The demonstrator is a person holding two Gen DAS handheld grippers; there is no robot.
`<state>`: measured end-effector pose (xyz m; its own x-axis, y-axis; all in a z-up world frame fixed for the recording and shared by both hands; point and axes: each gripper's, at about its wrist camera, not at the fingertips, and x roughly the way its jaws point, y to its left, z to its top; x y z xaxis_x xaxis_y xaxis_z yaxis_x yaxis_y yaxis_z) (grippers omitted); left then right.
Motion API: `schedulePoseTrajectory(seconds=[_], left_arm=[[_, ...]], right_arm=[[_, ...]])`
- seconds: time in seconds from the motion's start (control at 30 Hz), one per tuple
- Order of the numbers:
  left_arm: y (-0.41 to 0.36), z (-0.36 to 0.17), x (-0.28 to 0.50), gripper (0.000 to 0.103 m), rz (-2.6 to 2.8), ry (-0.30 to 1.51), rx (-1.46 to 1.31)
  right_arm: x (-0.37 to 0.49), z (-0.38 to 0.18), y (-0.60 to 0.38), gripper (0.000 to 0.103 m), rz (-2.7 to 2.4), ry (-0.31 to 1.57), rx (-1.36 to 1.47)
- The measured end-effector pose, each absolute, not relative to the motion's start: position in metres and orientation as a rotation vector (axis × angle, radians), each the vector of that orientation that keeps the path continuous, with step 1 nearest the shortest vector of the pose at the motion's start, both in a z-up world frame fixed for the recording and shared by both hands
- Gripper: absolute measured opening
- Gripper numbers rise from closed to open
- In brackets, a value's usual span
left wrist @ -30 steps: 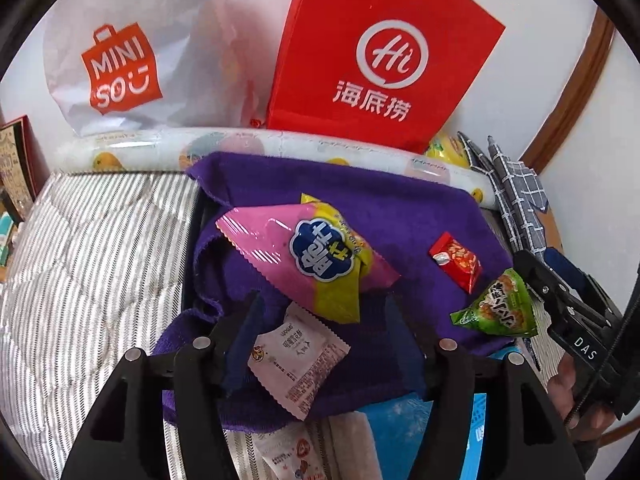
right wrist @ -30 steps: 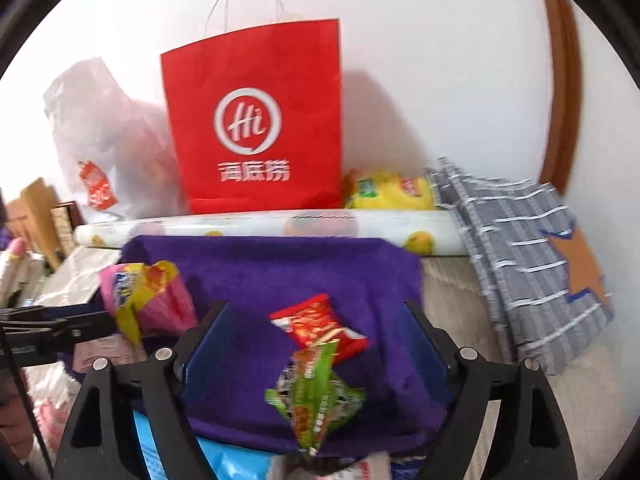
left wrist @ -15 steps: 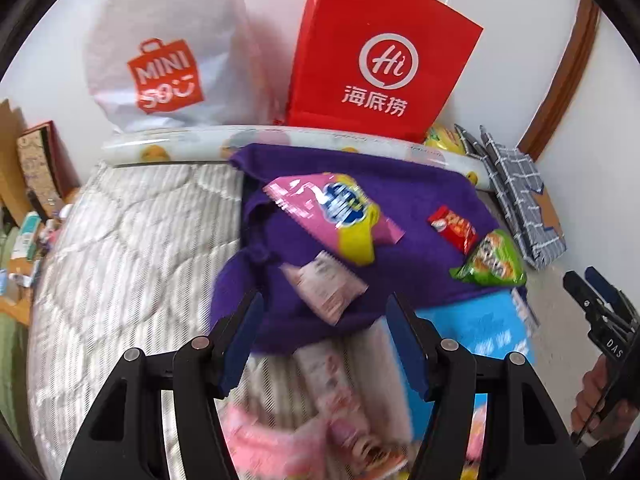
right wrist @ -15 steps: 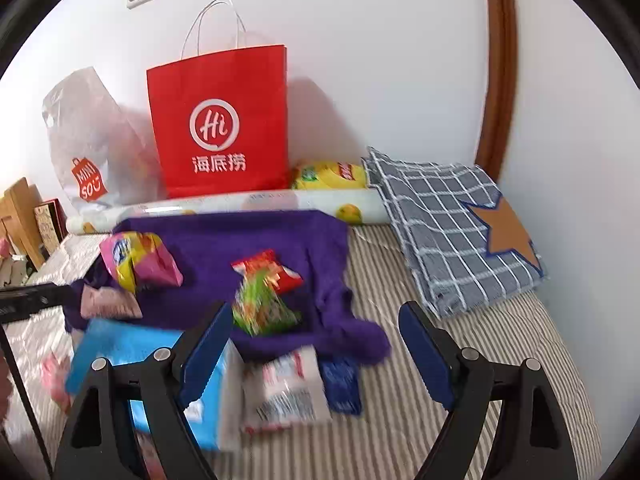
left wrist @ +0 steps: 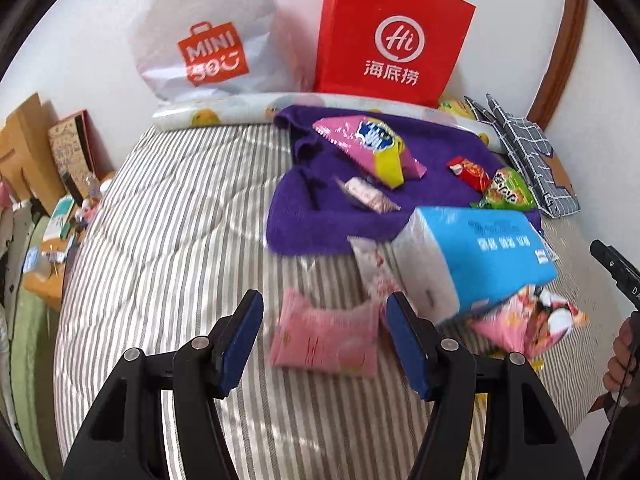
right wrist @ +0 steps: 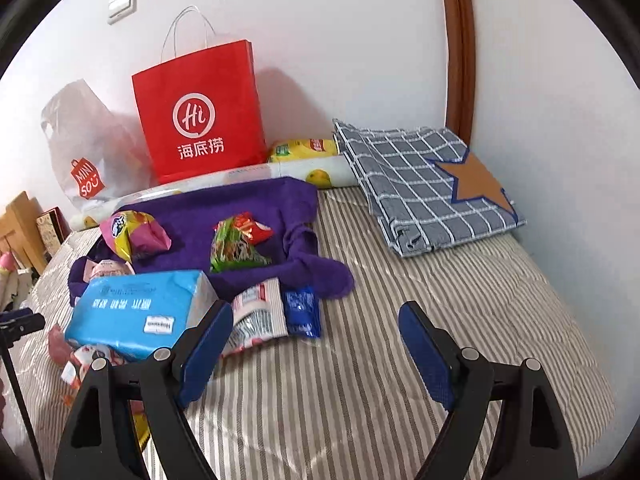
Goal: Organize snacks
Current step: 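Withdraw both grippers toward the pink packet on the bed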
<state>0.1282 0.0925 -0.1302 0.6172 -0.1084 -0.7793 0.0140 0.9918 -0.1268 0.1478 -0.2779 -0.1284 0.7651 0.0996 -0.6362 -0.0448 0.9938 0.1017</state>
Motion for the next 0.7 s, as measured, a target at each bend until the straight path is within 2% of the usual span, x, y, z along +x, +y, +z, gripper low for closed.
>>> schedulePoseTrajectory(seconds=[0.23, 0.33, 0.4, 0.5, 0.7], left_arm=[[0.099, -0.138, 0.117, 0.064, -0.066, 0.919, -0.151], [0.100, -0.139, 0.117, 0.064, -0.067, 0.927, -0.160], [0.100, -0.139, 0.118, 0.064, -0.067, 0.929, -0.158], [0.100, -0.141, 0.120, 0.064, -0.067, 0.936, -0.159], [0.099, -0.146, 0.129, 0.064, -0.061, 0.950, -0.172]], right_arm=[[0.149, -0.143, -0.281, 0.081, 0.105, 0.759, 0.114], [0.153, -0.149, -0.278, 0.073, 0.105, 0.766, 0.099], [0.160, -0.153, -0.278, 0.062, 0.096, 0.776, 0.094], [0.171, -0.159, -0.284, 0.053, 0.080, 0.790, 0.114], [0.202, -0.170, -0.294, 0.051, 0.086, 0.840, 0.161]])
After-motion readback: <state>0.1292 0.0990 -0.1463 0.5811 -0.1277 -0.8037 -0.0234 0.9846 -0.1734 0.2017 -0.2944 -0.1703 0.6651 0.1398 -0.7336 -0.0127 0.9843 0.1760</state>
